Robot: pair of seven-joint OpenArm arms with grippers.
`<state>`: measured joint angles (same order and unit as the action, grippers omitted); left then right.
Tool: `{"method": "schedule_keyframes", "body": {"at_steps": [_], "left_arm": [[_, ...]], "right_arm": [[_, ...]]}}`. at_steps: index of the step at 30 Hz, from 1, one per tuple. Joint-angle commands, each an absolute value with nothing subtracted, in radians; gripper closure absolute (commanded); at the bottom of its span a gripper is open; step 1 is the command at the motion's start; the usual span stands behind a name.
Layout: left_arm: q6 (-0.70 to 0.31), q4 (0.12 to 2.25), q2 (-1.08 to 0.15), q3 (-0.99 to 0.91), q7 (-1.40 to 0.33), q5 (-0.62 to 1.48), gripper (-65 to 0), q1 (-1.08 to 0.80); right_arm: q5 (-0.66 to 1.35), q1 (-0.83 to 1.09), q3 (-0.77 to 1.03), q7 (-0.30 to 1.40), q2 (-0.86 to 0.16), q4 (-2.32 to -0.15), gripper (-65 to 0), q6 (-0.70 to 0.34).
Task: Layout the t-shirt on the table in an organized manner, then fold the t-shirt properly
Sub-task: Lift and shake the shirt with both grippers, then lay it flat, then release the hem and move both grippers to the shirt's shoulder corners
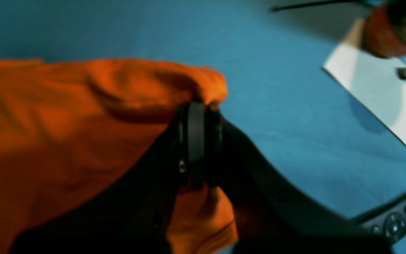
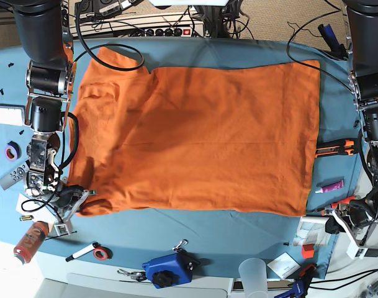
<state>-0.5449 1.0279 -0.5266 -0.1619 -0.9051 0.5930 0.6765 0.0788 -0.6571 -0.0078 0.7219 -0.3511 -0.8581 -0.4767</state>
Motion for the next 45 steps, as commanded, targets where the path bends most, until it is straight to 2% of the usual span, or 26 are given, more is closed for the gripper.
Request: {"method": "schedule_keyframes", "body": {"at_steps": [1,3,6,11,13,16,18,22,27,32,39,45], "left_arm": [[-0.552,1.044,-0.543,-0.166,-0.884,0.607,-3.9,0.712],[-0.552,1.044,-0.544,-0.166,-0.884,0.607,-7.3,0.712],[-0.551,1.044,-0.544,-0.166,-0.884,0.607,-11.3,0.712],[-0.533,1.045,-0.545,-0.166,-0.951,0.642,-11.3,0.713],[-0.538,1.049,-0.549,-0.167,-1.034,0.722,-11.1,0.713],[-0.564,1.066,-0.555,-0.171,-1.168,0.851,-8.4,0.712],[-0.566,1.087,-0.557,-0.187,-1.256,0.922,-8.3,0.712],[-0.540,1.124,-0.570,-0.247,-1.393,0.999,-5.7,0.711],[-0.524,1.125,-0.662,-0.326,-1.396,0.976,-1.5,0.638],[-0.514,1.126,-0.758,-0.376,-1.396,1.005,-1.3,0.486],[-0.523,1.149,-0.778,-0.526,-1.396,1.073,-1.3,0.299],[-0.525,1.347,-0.778,-0.686,-1.396,1.078,0.0,0.104]], "right_arm": [[0.089,-0.696,-0.005,0.723,-0.369,-0.875,-6.9,-0.490],[0.089,-0.699,-0.005,0.761,-0.369,-0.875,-12.9,-0.503],[0.089,-0.710,-0.005,0.777,-0.382,-0.886,-13.8,-0.501],[0.089,-0.723,-0.005,0.768,-0.437,-0.991,-13.8,-0.432],[0.120,-0.720,-0.005,0.834,-0.459,-1.049,-13.8,-0.432],[0.267,-0.691,-0.005,0.966,-0.496,-1.154,-13.8,-0.450],[0.354,-0.648,0.002,1.026,-0.517,-1.239,-13.8,-0.463],[0.405,-0.514,0.081,1.097,-0.524,-1.422,-13.8,-0.467],[0.510,-0.323,0.224,1.181,-0.524,-1.608,-13.8,-0.467],[0.651,-0.146,0.371,1.247,-0.523,-1.719,-13.8,-0.506],[0.820,0.081,0.555,1.297,-0.421,-1.750,-13.8,-0.564],[1.001,0.257,0.723,1.377,-0.282,-1.750,-13.8,-0.670]]}}
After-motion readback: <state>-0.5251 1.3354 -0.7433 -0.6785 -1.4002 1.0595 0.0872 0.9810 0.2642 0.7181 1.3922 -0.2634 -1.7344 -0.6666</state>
